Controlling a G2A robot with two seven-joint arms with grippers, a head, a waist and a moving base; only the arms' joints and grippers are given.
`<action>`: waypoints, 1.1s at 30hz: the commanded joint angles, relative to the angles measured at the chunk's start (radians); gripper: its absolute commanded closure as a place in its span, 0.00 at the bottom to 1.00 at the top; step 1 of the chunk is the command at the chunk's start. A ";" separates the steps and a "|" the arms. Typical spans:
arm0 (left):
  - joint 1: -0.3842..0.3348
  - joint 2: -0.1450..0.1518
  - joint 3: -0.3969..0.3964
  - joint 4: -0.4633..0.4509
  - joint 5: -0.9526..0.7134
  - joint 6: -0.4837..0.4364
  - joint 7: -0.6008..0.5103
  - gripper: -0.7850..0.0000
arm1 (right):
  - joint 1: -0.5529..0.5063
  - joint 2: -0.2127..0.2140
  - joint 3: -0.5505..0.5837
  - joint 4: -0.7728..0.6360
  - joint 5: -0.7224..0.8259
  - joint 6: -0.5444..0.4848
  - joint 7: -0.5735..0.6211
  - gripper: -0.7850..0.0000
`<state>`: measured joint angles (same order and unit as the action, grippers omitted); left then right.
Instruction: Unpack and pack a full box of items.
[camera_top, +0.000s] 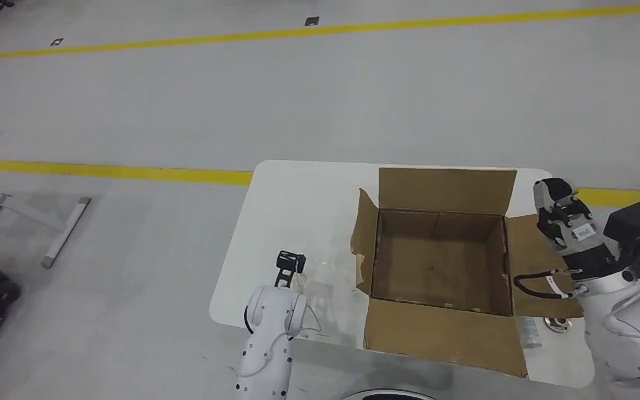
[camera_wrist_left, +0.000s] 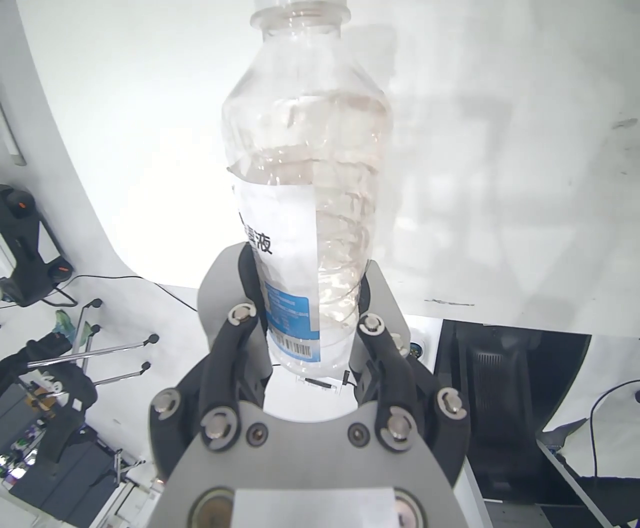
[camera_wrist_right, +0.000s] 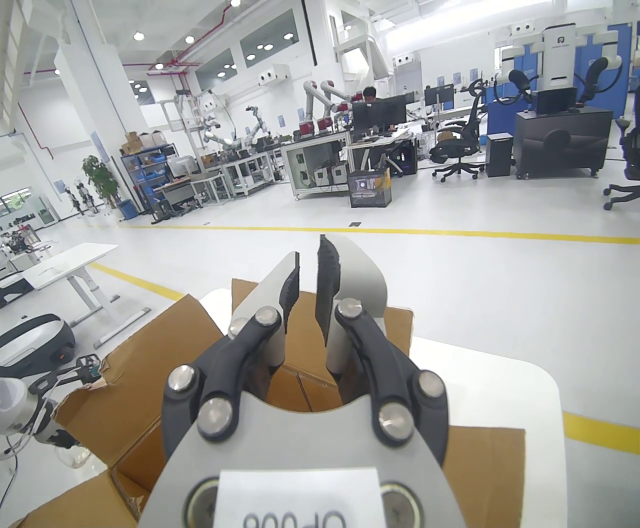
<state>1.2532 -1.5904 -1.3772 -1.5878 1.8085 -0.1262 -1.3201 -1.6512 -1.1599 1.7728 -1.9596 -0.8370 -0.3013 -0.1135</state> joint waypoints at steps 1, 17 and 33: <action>0.021 0.000 0.001 -0.070 -0.024 0.001 -0.017 1.00 | 0.008 0.002 0.037 -0.002 0.051 -0.001 0.032 0.65; 0.077 0.000 0.092 -0.417 -0.101 -0.007 -0.093 1.00 | -0.006 0.030 0.267 0.083 0.348 -0.059 0.459 0.00; 0.058 0.004 0.115 -0.390 -0.076 0.052 -0.078 1.00 | -0.019 0.040 0.266 0.297 0.598 -0.097 0.667 0.75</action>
<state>1.3105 -1.5862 -1.2625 -1.9784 1.7385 -0.0845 -1.3968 -1.6730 -1.1196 2.0500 -1.6741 -0.2373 -0.3831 0.5525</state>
